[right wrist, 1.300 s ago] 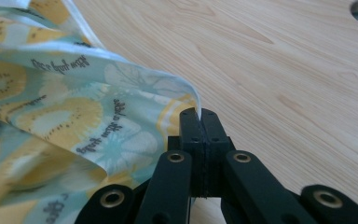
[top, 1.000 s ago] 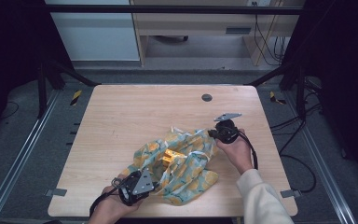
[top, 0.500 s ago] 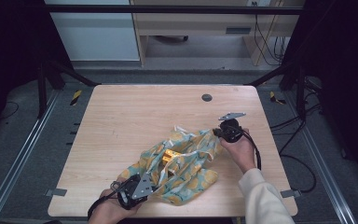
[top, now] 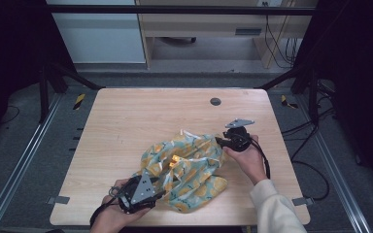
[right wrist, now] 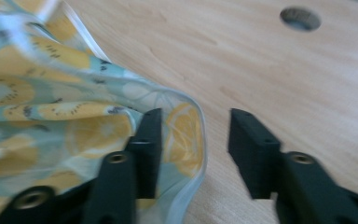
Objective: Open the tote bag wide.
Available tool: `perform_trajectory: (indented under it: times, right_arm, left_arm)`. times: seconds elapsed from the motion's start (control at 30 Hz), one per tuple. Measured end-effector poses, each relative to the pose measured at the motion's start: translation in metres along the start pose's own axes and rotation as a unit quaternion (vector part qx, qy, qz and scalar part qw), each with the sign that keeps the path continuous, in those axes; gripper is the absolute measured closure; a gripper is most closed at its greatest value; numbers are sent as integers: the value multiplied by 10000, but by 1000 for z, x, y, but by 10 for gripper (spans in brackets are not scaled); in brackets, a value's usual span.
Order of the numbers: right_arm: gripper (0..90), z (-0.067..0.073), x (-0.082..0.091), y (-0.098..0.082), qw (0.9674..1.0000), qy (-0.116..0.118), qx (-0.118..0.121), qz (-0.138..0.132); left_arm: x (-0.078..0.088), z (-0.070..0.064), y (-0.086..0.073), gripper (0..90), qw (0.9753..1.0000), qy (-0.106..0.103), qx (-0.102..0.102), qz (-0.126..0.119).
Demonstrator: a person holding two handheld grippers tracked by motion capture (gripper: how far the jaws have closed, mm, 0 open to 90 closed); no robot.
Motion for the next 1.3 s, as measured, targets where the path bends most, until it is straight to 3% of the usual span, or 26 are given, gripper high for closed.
perform_trajectory:
  times: [0.07, 0.1, 0.2, 0.3, 0.43, 0.63, 0.7, 0.77, 0.83, 0.9, 0.97, 1.07, 1.13, 1.3]
  right_arm:
    - [415, 3, 9, 4, 9998, -115, 60, -120]
    - [379, 3, 14, 7, 9997, -137, 32, -221]
    - [330, 3, 29, 15, 9986, -167, -97, -483]
    - [328, 9, 44, 20, 9979, -20, -235, -602]
    - [334, 26, 64, 22, 9963, 291, -56, -806]
    - [323, 51, 89, 14, 9921, 747, 204, -983]
    - [314, 58, 94, 10, 9902, 910, 291, -1021]
    - [300, 65, 97, 5, 9884, 1057, 412, -1012]
    - [267, 72, 95, -1, 9863, 1204, 584, -965]
    - [244, 77, 91, -5, 9849, 1300, 703, -900]
    - [222, 83, 85, -11, 9823, 1431, 872, -840]
    - [191, 89, 76, -14, 9801, 1466, 1097, -761]
    - [253, 91, 71, -16, 9799, 1474, 1191, -625]
    - [568, 92, 73, -25, 9771, 1566, 1378, -409]
  left_arm:
    - [8, 6, 7, 440, 9992, 128, 223, -319]
    - [11, 8, 9, 432, 9988, 151, 237, -396]
    - [16, 11, 14, 407, 9980, 304, 316, -450]
    - [19, 15, 18, 415, 9971, 515, 416, -362]
    - [26, 20, 26, 423, 9962, 670, 390, -402]
    - [25, 47, 35, 410, 9921, 990, 724, -270]
    - [20, 55, 37, 381, 9923, 967, 736, -225]
    - [11, 59, 37, 330, 9950, 666, 744, 30]
    - [4, 62, 33, 318, 9948, 733, 671, 240]
    - [-4, 63, 24, 296, 9936, 712, 722, 506]
    - [-9, 64, 15, 309, 9931, 628, 833, 538]
    - [-12, 63, 8, 414, 9931, 544, 922, 474]
    - [-12, 61, 4, 491, 9935, 526, 881, 495]
    - [-6, 54, 4, 600, 9945, 509, 865, 292]
Point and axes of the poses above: each handheld gripper's, and its own axes: x roughly backward along the jaws, y roughly out of its top, z roughly to its left, the point moved 3 cm from there along -x, roughly forward along the jaws, and after that the axes turned 9 degrees about -y, right-handed, at the moved point
